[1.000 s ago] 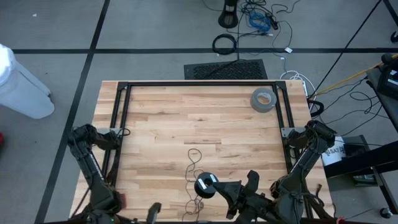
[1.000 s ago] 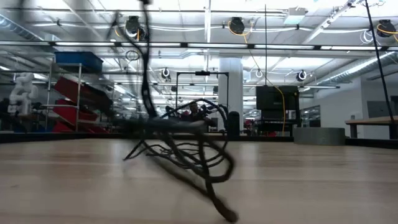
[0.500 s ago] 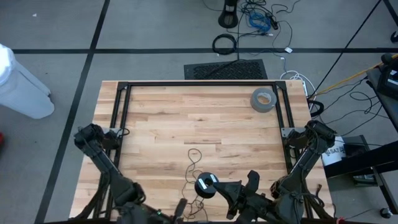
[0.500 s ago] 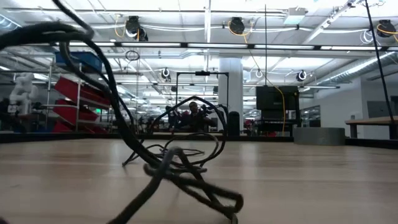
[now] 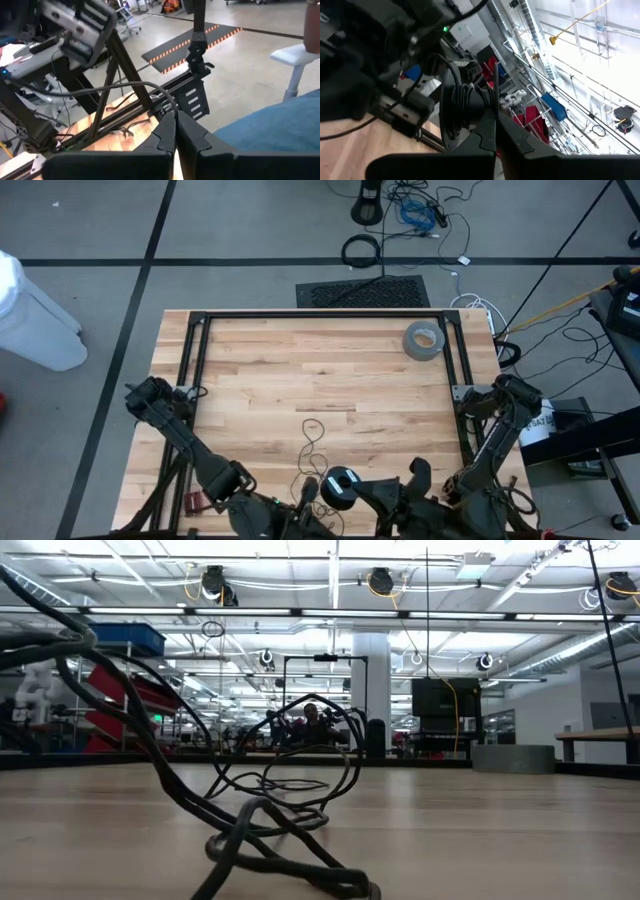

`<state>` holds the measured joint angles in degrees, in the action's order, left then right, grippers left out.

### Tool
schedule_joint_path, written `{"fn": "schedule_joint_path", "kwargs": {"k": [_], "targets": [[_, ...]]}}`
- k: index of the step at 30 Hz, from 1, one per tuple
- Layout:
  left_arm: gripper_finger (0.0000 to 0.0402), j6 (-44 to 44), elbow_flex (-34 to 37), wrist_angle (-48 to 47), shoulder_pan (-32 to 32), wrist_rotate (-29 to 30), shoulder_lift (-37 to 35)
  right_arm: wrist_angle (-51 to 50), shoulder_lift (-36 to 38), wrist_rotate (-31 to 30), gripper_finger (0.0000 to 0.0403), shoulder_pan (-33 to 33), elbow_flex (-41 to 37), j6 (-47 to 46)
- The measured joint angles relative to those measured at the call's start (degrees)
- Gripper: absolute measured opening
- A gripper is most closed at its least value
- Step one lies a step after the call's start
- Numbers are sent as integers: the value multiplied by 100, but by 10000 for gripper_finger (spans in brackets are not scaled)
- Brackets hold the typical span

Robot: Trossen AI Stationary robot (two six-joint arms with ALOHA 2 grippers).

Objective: Coil cords
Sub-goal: Uncoil the black wire from the spool

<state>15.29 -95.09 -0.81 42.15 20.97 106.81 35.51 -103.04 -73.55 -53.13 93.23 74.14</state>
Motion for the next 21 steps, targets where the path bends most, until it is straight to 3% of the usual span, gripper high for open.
{"fn": "schedule_joint_path", "kwargs": {"k": [4,11,21], "targets": [[10,2,0,294,-103,-130,168,35,0,8,0,-24,0,47],[10,-4,0,963,-376,-1019,551,34,2,8,0,-23,0,51],[10,-272,0,560,-787,-1044,721,437,43,36,0,-258,0,172]]}}
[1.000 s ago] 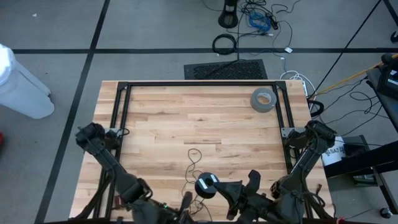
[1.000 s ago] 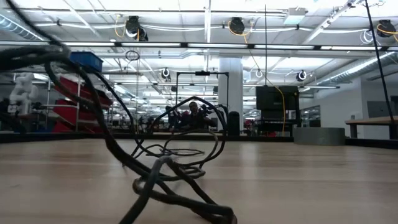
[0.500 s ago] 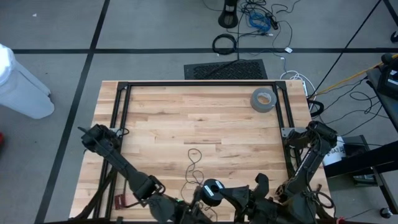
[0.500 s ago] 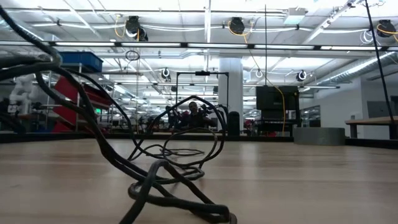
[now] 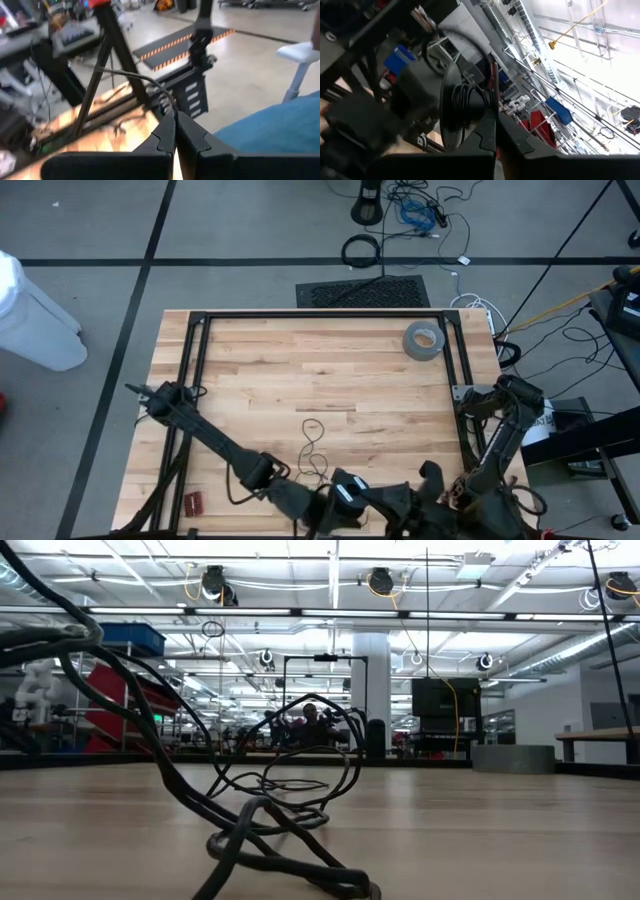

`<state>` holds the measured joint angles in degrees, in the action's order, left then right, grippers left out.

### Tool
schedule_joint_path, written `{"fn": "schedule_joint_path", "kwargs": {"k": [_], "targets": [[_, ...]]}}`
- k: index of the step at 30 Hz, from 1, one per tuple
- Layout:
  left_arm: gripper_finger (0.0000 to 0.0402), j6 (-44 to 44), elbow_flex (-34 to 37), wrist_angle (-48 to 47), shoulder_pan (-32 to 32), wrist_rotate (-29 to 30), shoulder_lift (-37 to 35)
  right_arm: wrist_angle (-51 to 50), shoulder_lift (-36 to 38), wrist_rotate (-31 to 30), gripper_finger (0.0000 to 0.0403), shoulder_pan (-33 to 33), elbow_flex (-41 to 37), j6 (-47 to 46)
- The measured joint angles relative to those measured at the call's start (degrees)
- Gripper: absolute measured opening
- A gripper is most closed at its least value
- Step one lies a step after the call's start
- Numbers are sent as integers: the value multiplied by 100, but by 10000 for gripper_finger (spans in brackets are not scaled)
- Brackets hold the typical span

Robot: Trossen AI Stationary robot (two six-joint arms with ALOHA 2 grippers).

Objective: Coil cords
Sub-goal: Uncoil the black wire from the spool

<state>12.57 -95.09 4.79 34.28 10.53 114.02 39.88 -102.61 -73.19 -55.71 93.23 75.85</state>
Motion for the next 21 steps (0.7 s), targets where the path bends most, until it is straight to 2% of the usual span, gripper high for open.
{"fn": "schedule_joint_path", "kwargs": {"k": [6,11,21], "targets": [[10,-178,2,-389,-128,397,-15,158,0,-2,0,-164,0,26],[10,-206,7,-1026,-106,1460,-187,199,16,-1,0,-295,0,28],[10,-1123,3,-2621,456,3212,-1154,197,70,-7,0,-535,0,25]]}}
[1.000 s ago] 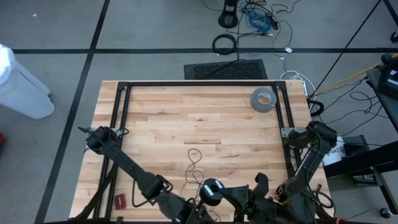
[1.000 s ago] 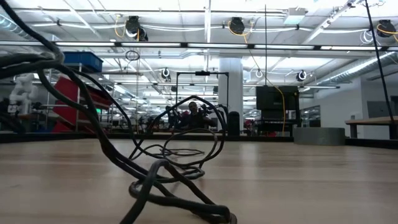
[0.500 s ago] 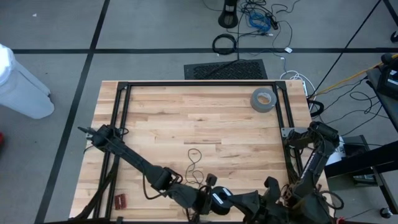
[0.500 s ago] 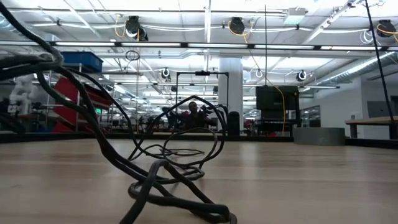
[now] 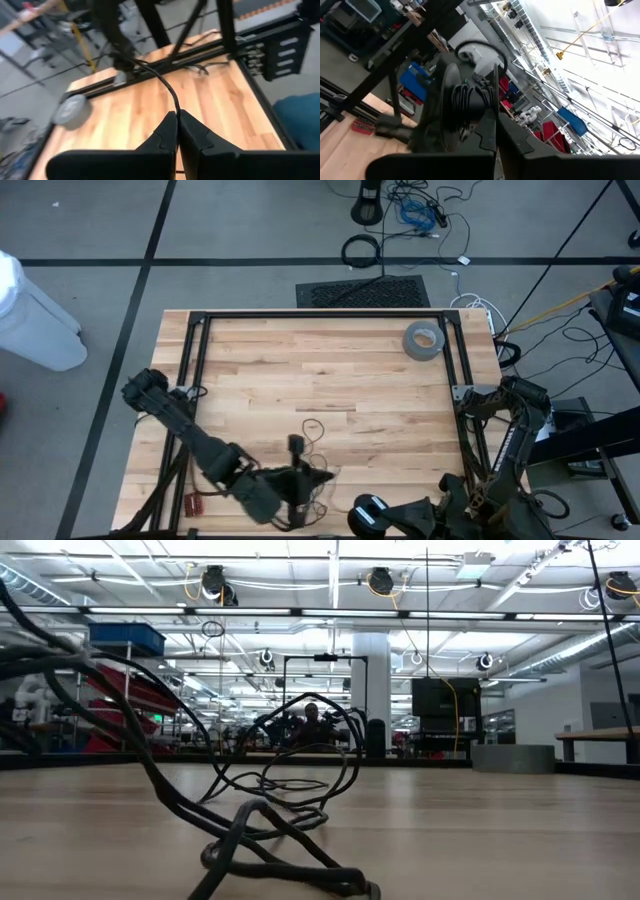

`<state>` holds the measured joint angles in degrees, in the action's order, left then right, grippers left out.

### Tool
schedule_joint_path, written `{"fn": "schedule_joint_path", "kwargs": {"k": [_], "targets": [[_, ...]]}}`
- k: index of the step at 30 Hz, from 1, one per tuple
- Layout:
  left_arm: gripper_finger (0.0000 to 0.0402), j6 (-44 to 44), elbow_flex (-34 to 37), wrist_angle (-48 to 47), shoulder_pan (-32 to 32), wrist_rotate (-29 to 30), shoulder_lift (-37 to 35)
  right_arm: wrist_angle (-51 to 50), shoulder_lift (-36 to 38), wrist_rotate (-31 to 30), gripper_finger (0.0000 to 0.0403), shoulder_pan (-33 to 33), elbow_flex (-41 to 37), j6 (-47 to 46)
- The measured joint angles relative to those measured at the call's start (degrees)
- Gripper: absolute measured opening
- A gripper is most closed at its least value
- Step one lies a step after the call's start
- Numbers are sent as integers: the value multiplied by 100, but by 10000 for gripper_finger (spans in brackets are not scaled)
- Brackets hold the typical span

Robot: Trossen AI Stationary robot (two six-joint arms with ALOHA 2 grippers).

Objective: Coil cords
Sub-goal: Uncoil the black wire from the spool

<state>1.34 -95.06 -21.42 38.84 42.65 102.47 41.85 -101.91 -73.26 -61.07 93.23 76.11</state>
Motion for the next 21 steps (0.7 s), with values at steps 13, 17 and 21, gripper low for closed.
{"fn": "schedule_joint_path", "kwargs": {"k": [13,17,21], "targets": [[10,-51,-1,-364,1218,2513,-527,-8,2,-39,0,-17,0,-42],[10,66,-1,-327,1603,3151,-629,-147,2,-49,0,-17,2,-104],[10,107,-1,-321,1993,3745,-690,-393,2,-54,0,28,2,-113]]}}
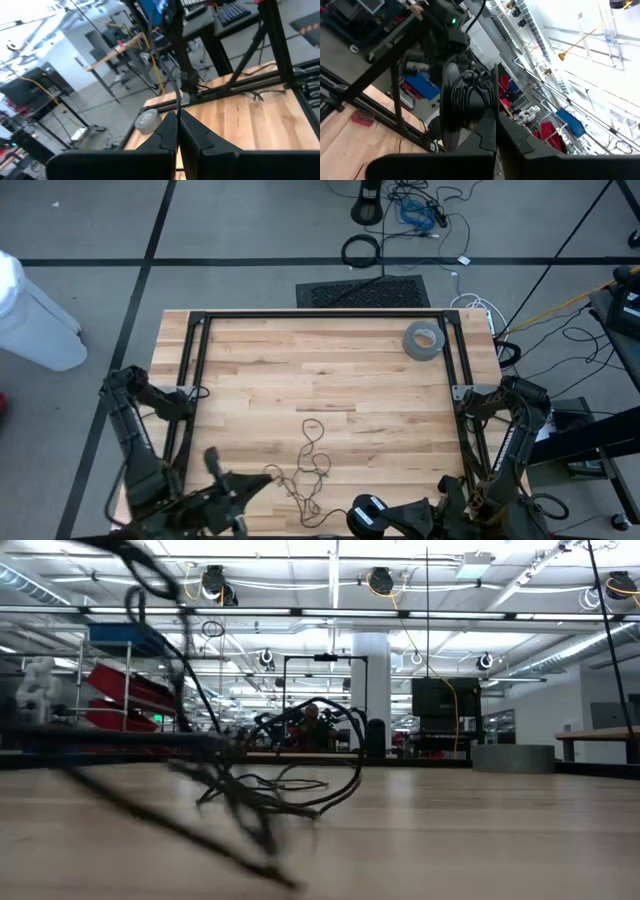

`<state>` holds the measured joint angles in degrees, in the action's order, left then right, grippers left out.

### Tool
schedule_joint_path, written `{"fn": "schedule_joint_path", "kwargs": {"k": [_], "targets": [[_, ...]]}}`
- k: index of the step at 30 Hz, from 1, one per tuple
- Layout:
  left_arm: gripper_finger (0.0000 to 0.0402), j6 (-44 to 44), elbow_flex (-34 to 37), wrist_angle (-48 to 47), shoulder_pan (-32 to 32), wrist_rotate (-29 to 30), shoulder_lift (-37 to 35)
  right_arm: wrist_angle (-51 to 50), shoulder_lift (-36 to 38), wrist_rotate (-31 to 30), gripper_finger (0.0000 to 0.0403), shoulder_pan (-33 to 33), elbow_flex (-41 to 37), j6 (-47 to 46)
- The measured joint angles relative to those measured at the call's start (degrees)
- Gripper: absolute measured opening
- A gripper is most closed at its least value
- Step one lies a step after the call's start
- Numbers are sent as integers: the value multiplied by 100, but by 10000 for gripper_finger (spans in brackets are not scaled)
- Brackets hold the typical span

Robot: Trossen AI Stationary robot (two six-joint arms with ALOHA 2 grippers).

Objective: Coil cords
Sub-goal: Uncoil the black wire from the spool

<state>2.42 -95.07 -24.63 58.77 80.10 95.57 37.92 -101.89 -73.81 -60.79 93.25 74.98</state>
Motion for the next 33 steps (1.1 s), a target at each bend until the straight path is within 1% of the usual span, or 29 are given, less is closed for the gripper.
{"fn": "schedule_joint_path", "kwargs": {"k": [4,7,12,16,18,21,26,33], "targets": [[10,-2,0,28,355,289,-73,-208,0,-4,0,114,0,-79],[10,89,0,183,537,387,-75,-314,0,-15,0,230,0,-148],[10,807,0,1099,744,388,-42,-501,0,-84,0,470,1,-293],[10,1331,-1,1708,779,108,67,-725,0,-110,0,651,2,-425],[10,1578,-2,1990,767,-172,119,-722,0,-122,0,699,2,-427],[10,1891,-2,2418,691,-774,186,-724,0,-123,0,721,2,-444],[10,2226,-2,2958,517,-1991,312,-722,0,-121,0,735,2,-444],[10,2251,-2,3762,180,-3919,495,-791,0,-120,0,825,2,-511]]}}
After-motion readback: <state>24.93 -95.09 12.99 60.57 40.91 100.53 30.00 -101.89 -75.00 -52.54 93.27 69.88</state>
